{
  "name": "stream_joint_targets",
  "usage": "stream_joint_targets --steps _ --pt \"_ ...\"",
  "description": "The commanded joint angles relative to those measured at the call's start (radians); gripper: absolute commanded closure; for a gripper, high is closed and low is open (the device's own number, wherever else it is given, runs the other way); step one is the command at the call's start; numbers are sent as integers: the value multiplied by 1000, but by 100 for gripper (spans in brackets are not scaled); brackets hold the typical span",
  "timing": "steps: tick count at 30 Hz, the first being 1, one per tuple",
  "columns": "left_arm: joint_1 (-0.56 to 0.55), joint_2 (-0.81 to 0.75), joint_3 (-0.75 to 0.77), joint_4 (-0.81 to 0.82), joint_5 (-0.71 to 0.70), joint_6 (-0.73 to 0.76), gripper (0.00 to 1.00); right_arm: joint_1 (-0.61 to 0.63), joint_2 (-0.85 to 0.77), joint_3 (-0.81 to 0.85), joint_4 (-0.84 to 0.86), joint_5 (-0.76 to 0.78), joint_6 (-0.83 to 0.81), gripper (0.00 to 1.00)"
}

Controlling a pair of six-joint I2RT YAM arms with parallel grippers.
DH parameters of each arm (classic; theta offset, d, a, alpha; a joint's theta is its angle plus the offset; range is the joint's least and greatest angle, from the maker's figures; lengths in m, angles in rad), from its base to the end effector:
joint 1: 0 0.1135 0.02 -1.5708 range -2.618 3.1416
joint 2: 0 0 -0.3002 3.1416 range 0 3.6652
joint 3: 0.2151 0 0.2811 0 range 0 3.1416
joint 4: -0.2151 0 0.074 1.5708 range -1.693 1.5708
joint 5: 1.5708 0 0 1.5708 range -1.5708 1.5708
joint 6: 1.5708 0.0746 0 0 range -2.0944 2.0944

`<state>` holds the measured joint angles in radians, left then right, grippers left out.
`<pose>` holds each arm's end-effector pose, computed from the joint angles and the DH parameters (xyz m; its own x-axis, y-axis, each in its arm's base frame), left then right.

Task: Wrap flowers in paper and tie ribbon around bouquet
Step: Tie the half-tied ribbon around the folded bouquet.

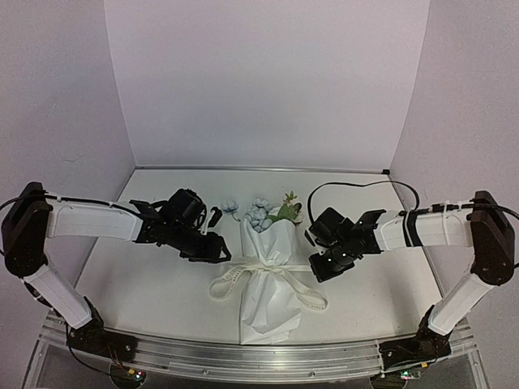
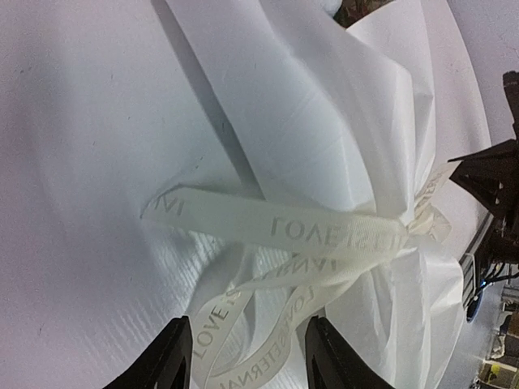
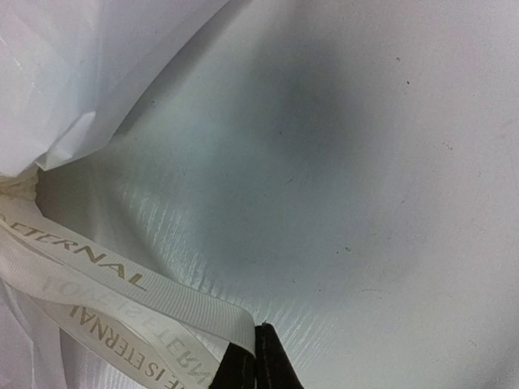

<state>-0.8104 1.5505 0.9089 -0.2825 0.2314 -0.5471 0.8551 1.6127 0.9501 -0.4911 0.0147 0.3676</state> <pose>0.2345 -0.2713 0.1803 -0.8862 0.1970 -0.4194 0.3975 0.7882 -0.4698 0.2280 0.2605 0.1559 -0.8296 -0.4064 -0.3829 -0.4849 0.8644 0.1330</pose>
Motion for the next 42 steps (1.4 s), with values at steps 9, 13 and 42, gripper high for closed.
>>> stream_joint_targets --steps 9,13,42 --pt "46 111 -57 384 172 -464 41 -2 -39 5 -9 22 3 100" --pt "52 145 -111 562 212 -619 39 -2 -39 4 -4 18 6 100" --pt "56 306 -217 940 104 -1122 55 -1 -59 -10 3 20 16 100"
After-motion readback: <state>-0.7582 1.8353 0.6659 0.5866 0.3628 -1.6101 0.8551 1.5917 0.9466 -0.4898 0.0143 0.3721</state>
